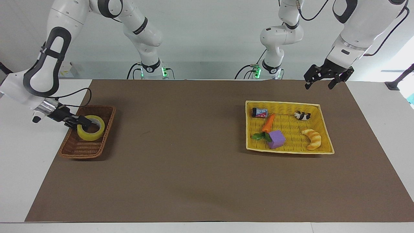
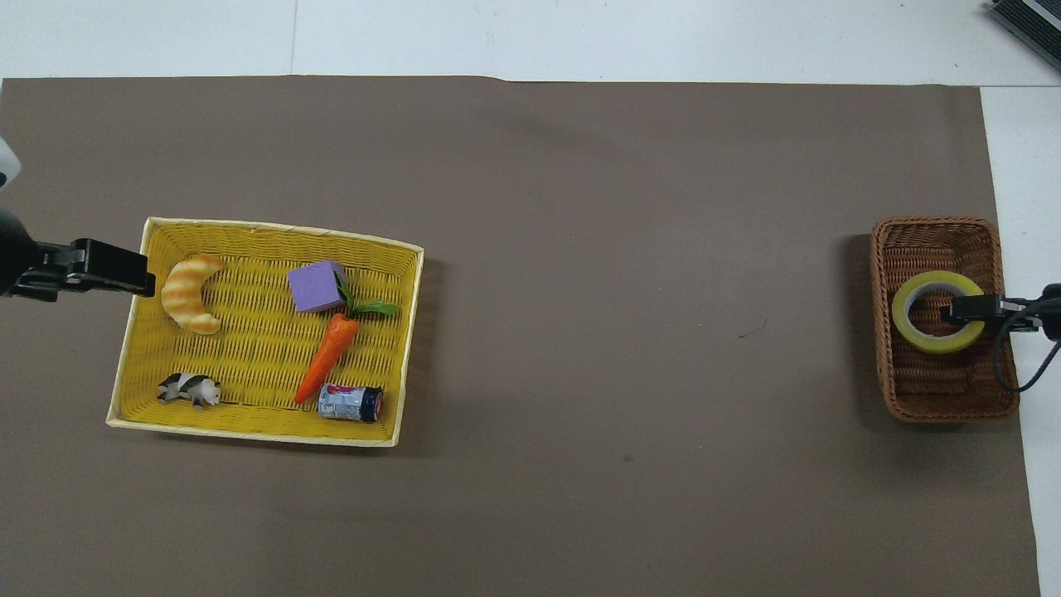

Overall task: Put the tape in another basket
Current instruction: 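Open the right gripper and release the tape inside the wicker basket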

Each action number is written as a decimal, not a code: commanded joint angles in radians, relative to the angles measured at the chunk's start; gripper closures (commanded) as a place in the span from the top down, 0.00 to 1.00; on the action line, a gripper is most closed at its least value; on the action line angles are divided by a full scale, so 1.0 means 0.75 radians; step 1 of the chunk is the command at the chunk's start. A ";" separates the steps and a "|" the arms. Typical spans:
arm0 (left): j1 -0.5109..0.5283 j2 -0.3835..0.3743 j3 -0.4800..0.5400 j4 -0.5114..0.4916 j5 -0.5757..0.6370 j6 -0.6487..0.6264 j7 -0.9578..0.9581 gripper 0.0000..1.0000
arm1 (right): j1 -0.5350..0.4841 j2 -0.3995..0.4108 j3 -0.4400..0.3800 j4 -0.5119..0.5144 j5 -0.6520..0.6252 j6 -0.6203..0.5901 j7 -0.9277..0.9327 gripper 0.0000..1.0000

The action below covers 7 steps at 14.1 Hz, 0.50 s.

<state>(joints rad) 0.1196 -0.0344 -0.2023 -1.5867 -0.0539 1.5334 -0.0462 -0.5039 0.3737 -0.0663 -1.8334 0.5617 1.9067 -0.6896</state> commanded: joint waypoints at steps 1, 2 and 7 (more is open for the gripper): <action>0.004 -0.034 -0.002 -0.032 0.027 -0.009 0.035 1.00 | -0.015 -0.014 0.000 0.007 -0.011 -0.018 -0.060 1.00; 0.004 -0.036 -0.002 -0.032 0.027 -0.012 0.035 1.00 | -0.015 -0.014 0.000 0.011 -0.011 -0.018 -0.062 1.00; 0.014 -0.040 -0.004 -0.036 0.025 -0.014 0.037 1.00 | 0.013 -0.107 0.005 0.072 -0.025 -0.002 -0.044 1.00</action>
<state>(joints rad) 0.1197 -0.0390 -0.2028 -1.5883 -0.0482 1.5317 -0.0361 -0.5019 0.3503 -0.0681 -1.7841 0.5617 1.9066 -0.7148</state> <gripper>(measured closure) 0.000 0.000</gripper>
